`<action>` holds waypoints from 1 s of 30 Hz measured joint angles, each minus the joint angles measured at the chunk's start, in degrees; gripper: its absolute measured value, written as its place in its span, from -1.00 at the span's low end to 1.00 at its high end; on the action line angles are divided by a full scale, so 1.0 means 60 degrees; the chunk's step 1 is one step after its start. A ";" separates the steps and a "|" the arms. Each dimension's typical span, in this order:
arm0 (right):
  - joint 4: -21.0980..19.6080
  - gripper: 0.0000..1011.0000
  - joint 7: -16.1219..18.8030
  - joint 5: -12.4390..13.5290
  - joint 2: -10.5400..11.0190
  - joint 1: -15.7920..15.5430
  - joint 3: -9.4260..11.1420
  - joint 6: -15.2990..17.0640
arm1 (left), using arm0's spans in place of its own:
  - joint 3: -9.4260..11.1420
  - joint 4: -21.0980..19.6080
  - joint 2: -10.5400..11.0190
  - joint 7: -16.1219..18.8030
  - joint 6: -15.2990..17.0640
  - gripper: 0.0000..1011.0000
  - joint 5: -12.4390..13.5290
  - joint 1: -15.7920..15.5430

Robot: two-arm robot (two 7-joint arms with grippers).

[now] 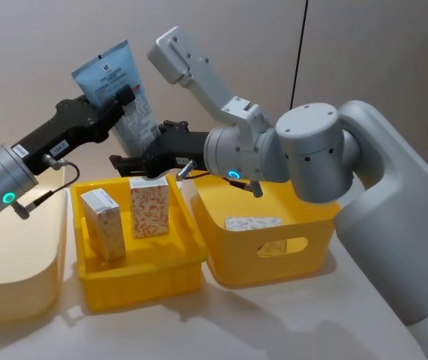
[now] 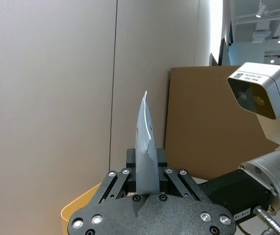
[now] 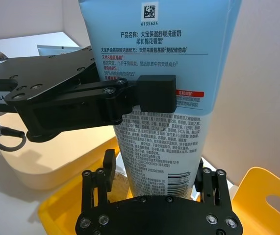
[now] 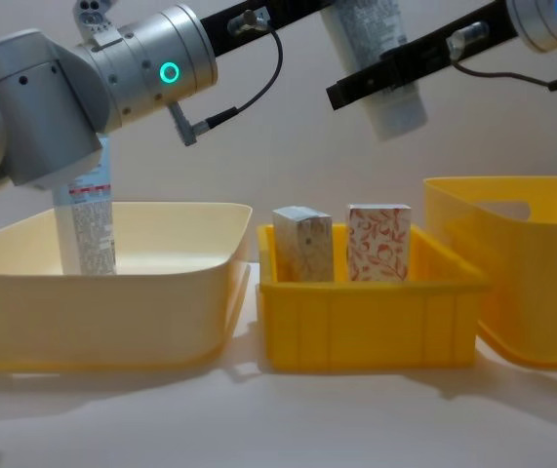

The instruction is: Bimanual collaborative sorting of washing and personal care products

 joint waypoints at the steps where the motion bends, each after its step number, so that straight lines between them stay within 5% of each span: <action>1: 0.0007 0.80 -0.0009 0.0005 -0.0008 0.0004 -0.0004 0.0000 | 0.0003 -0.0004 0.0007 0.0001 0.0000 -0.56 -0.0002 0.0000; 9: 0.0033 0.34 -0.0038 0.0025 -0.0035 0.0010 -0.0021 -0.0005 | 0.0016 -0.0016 0.0014 0.0007 0.0000 -0.56 -0.0011 0.0000; 30: 0.0058 0.14 -0.0069 0.0048 -0.0060 0.0022 -0.0041 -0.0015 | 0.0033 -0.0030 0.0022 0.0011 0.0002 -0.56 -0.0012 0.0001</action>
